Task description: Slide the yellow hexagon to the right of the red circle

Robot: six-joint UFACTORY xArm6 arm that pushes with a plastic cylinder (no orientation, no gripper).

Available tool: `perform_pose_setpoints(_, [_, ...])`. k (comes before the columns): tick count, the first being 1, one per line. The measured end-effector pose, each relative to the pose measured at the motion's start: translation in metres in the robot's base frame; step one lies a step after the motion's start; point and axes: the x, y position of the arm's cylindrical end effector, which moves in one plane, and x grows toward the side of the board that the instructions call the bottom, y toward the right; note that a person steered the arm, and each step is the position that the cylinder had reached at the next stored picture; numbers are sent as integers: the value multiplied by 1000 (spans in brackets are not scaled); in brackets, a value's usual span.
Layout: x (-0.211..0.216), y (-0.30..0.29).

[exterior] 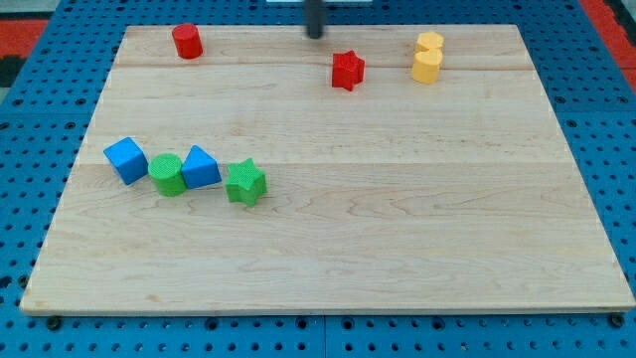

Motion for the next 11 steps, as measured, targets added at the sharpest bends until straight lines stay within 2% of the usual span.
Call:
perform_pose_setpoints(1, [-2, 119])
perform_pose_setpoints(2, [20, 181])
perform_pose_setpoints(3, [64, 109])
perform_pose_setpoints(4, [61, 26])
perform_pose_setpoints(5, [65, 34])
perform_pose_setpoints(6, [55, 105])
perform_pose_setpoints(7, [27, 86])
perform_pose_setpoints(8, [26, -18])
perform_pose_setpoints(9, [4, -128])
perform_pose_setpoints(10, [11, -133])
perform_pose_setpoints(11, [21, -8])
